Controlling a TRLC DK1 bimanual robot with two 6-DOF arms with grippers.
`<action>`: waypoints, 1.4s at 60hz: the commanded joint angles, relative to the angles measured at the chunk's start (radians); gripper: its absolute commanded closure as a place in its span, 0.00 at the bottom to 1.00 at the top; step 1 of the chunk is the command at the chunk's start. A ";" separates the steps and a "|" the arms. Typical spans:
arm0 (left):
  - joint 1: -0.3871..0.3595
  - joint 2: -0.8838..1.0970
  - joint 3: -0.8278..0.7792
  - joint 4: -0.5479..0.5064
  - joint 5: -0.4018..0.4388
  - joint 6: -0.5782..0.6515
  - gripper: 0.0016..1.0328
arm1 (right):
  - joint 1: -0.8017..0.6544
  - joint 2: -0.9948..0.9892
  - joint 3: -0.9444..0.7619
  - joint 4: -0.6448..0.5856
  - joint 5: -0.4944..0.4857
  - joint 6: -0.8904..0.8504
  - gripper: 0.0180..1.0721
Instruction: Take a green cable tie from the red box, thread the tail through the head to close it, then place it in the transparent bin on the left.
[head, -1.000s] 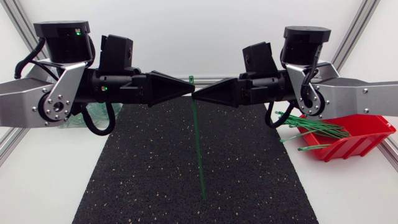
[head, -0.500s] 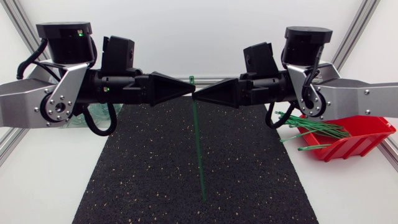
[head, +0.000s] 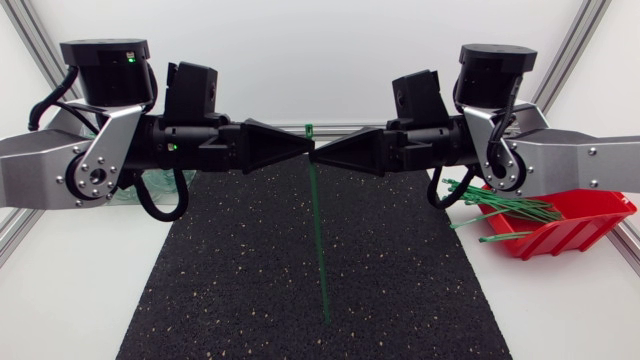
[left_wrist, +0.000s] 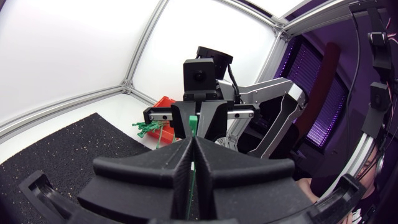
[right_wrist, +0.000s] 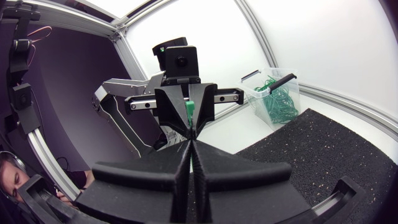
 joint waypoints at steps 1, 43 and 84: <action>-0.008 -0.012 -0.026 0.004 0.004 -0.020 0.96 | 0.026 -0.020 -0.028 0.012 -0.019 0.018 0.89; 0.087 -0.055 0.017 -0.079 0.060 -0.006 0.96 | -0.092 -0.054 -0.103 -0.026 0.044 -0.361 0.04; 0.058 -0.038 0.204 -0.443 -0.075 0.153 0.97 | -0.083 -0.025 -0.092 -0.361 0.629 -1.079 0.04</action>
